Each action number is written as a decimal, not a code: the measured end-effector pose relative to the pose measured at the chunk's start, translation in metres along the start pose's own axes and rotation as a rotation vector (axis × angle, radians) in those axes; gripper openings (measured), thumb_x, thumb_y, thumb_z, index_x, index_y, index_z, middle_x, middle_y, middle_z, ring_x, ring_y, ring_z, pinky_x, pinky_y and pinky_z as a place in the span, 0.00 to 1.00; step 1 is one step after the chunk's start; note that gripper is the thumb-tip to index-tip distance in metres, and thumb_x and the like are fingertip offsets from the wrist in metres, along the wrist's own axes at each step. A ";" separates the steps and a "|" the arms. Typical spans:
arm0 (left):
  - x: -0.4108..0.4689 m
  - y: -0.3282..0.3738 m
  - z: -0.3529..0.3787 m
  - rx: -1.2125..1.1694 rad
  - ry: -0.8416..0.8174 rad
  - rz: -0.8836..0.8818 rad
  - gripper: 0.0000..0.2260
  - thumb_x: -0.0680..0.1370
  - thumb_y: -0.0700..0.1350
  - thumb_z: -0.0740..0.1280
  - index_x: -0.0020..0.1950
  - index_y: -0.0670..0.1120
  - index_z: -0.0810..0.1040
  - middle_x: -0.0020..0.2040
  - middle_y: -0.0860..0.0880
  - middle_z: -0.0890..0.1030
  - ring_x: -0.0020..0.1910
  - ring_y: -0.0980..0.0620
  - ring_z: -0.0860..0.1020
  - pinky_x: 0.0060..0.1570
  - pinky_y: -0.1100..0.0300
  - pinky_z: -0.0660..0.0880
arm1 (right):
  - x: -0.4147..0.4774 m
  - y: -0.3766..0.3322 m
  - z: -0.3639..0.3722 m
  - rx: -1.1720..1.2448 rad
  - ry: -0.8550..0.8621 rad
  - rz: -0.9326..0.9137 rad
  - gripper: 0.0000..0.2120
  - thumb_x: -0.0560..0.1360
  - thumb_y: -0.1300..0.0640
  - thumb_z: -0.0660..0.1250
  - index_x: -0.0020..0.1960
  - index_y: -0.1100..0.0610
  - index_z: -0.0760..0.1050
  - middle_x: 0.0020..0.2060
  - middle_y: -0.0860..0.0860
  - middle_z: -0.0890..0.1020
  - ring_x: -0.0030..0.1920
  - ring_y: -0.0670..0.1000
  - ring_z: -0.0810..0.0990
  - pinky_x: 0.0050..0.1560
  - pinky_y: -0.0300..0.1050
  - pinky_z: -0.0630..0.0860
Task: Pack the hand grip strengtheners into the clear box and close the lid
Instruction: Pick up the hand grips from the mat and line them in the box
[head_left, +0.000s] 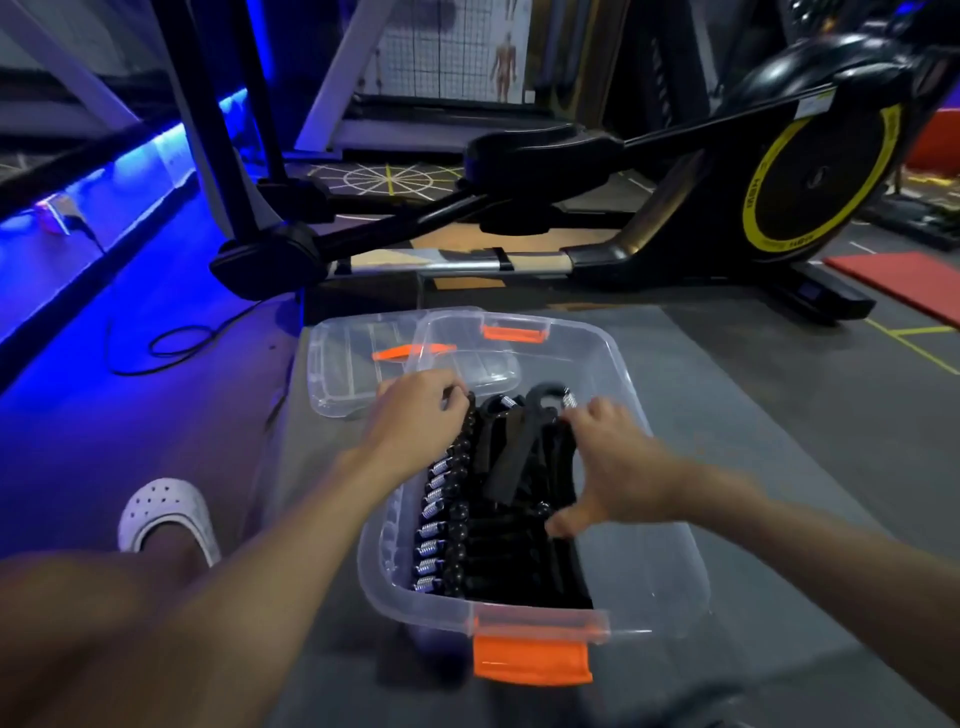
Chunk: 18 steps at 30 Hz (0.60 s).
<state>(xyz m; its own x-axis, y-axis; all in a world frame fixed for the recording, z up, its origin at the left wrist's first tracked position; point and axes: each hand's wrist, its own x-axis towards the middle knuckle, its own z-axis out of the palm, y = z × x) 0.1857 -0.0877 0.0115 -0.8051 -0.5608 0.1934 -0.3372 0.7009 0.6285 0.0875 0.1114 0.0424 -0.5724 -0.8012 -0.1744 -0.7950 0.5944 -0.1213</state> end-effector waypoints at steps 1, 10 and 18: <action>0.000 -0.003 0.001 -0.007 -0.011 -0.002 0.13 0.75 0.52 0.57 0.47 0.54 0.81 0.43 0.56 0.83 0.48 0.47 0.78 0.55 0.50 0.74 | 0.002 -0.005 0.010 -0.051 -0.052 -0.027 0.49 0.54 0.34 0.78 0.64 0.56 0.64 0.59 0.54 0.66 0.60 0.55 0.66 0.62 0.49 0.71; 0.003 -0.012 0.008 0.007 0.032 0.087 0.11 0.79 0.46 0.59 0.47 0.51 0.81 0.41 0.53 0.83 0.43 0.50 0.78 0.55 0.59 0.61 | 0.014 -0.029 0.056 -0.259 -0.268 -0.114 0.48 0.57 0.36 0.78 0.65 0.60 0.63 0.60 0.57 0.65 0.60 0.56 0.65 0.60 0.49 0.72; 0.005 -0.007 0.007 -0.013 0.041 0.085 0.11 0.78 0.45 0.59 0.45 0.50 0.81 0.40 0.53 0.83 0.43 0.50 0.79 0.56 0.58 0.62 | 0.015 -0.025 0.060 -0.324 -0.260 -0.170 0.53 0.59 0.35 0.77 0.71 0.62 0.59 0.61 0.57 0.65 0.60 0.56 0.65 0.61 0.49 0.71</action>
<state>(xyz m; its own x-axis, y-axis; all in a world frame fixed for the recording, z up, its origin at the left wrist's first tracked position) 0.1807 -0.0927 0.0027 -0.8097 -0.5173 0.2770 -0.2619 0.7410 0.6183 0.1108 0.0880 -0.0156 -0.3915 -0.8169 -0.4236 -0.9190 0.3701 0.1357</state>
